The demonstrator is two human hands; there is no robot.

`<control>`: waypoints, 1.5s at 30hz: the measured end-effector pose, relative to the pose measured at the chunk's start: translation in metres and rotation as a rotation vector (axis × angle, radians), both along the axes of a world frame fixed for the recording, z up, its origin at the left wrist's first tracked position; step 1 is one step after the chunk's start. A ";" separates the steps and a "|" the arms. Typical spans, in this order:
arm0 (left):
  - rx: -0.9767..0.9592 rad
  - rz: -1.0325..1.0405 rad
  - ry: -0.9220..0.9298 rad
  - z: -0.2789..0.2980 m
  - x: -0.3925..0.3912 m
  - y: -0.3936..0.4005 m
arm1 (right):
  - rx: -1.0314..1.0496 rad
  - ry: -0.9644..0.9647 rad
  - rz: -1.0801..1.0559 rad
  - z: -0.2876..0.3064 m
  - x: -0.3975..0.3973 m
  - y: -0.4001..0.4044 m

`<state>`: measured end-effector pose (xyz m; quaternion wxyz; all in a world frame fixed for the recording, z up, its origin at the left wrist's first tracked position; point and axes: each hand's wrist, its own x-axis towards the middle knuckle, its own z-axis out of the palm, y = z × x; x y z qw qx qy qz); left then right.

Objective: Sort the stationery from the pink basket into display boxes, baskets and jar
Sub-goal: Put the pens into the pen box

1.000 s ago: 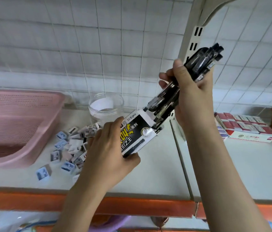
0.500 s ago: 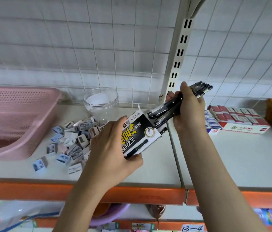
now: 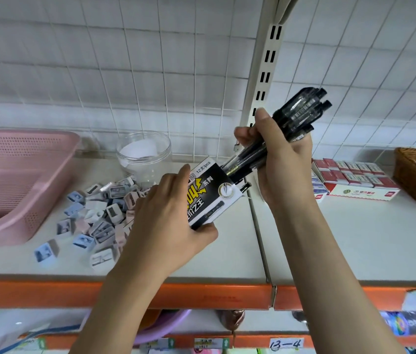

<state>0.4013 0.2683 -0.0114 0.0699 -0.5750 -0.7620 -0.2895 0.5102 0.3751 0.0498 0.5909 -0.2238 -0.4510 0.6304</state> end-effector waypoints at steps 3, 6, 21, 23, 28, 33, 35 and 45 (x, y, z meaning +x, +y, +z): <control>0.014 0.001 0.028 0.000 0.000 0.004 | 0.054 0.011 0.001 0.001 0.000 -0.004; 0.036 -0.023 0.038 -0.001 -0.003 0.006 | 0.097 0.124 0.072 0.004 0.000 -0.003; 0.099 -0.111 -0.010 -0.003 0.000 0.010 | -0.064 -0.410 -0.017 -0.017 0.001 0.012; 0.090 -0.108 0.000 -0.003 -0.001 0.011 | 0.009 -0.383 -0.019 -0.021 0.001 0.013; 0.068 -0.098 0.004 -0.005 -0.003 0.012 | -0.061 -0.353 -0.070 -0.024 0.001 0.015; 0.057 -0.092 0.027 -0.005 -0.004 0.015 | -0.012 -0.448 -0.130 -0.029 0.003 0.020; 0.054 -0.091 0.017 -0.004 -0.003 0.017 | 0.024 -0.450 -0.115 -0.031 0.004 0.015; 0.057 -0.075 -0.040 -0.006 -0.012 0.025 | 0.413 -0.819 -0.042 -0.052 0.015 0.006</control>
